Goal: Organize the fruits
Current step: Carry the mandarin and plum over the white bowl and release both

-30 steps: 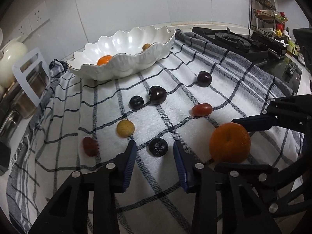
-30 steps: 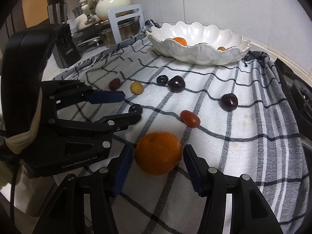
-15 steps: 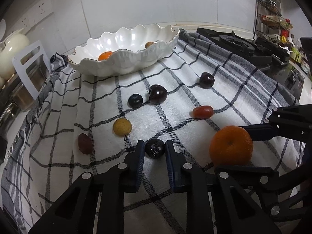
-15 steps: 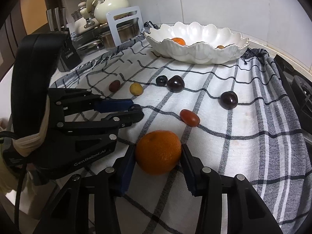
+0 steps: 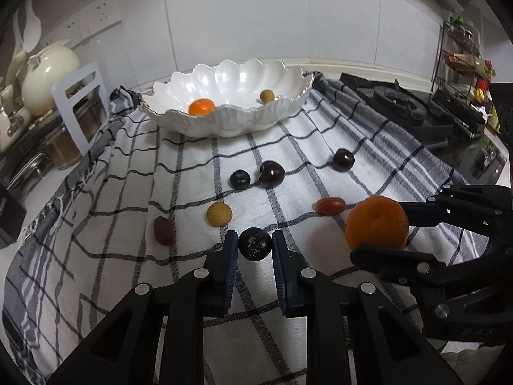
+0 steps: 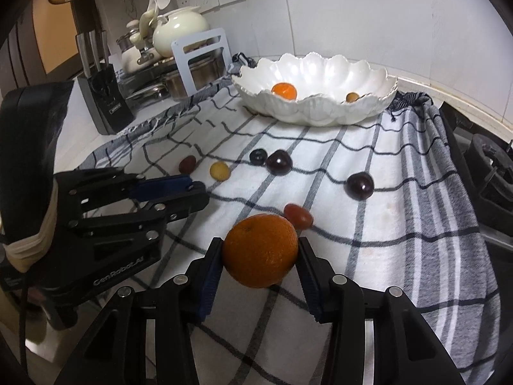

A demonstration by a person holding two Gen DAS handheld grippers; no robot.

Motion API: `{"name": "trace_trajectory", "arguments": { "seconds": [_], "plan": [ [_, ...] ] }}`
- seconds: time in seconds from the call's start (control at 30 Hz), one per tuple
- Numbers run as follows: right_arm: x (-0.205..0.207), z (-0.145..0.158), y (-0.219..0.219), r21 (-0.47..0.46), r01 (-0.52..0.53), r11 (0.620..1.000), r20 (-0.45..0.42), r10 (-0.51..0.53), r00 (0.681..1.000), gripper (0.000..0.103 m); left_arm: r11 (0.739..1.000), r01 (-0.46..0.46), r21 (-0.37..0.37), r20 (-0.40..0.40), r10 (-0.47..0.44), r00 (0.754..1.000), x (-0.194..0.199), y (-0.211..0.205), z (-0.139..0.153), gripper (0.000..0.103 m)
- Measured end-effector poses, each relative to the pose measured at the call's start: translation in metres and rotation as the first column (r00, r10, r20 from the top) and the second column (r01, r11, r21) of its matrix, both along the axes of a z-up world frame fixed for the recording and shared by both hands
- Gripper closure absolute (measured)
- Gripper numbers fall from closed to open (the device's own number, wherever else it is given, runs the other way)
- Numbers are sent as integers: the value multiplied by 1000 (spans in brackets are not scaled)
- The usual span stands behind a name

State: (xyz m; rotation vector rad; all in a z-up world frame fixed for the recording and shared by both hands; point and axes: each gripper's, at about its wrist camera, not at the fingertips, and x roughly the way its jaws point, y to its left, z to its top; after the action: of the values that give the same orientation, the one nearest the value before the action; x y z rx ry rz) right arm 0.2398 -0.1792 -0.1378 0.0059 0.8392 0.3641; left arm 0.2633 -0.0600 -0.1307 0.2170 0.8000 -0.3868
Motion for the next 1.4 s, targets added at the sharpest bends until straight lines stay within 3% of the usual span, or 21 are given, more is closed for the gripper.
{"name": "trace_trajectory", "arguments": {
  "seconds": [0.57, 1.23, 1.4],
  "plan": [
    [9, 48, -12, 48, 20, 999, 109, -25, 994, 57, 985, -131, -110, 110, 143, 984, -5, 6, 58, 81],
    [67, 98, -27, 71, 103, 992, 209, -116, 971, 57, 974, -179, -136, 278, 211, 937, 29, -3, 115, 81],
    [85, 107, -29, 44, 120, 992, 233, -127, 964, 56, 973, -186, -135, 283, 218, 934, 49, -7, 121, 81]
  ]
}}
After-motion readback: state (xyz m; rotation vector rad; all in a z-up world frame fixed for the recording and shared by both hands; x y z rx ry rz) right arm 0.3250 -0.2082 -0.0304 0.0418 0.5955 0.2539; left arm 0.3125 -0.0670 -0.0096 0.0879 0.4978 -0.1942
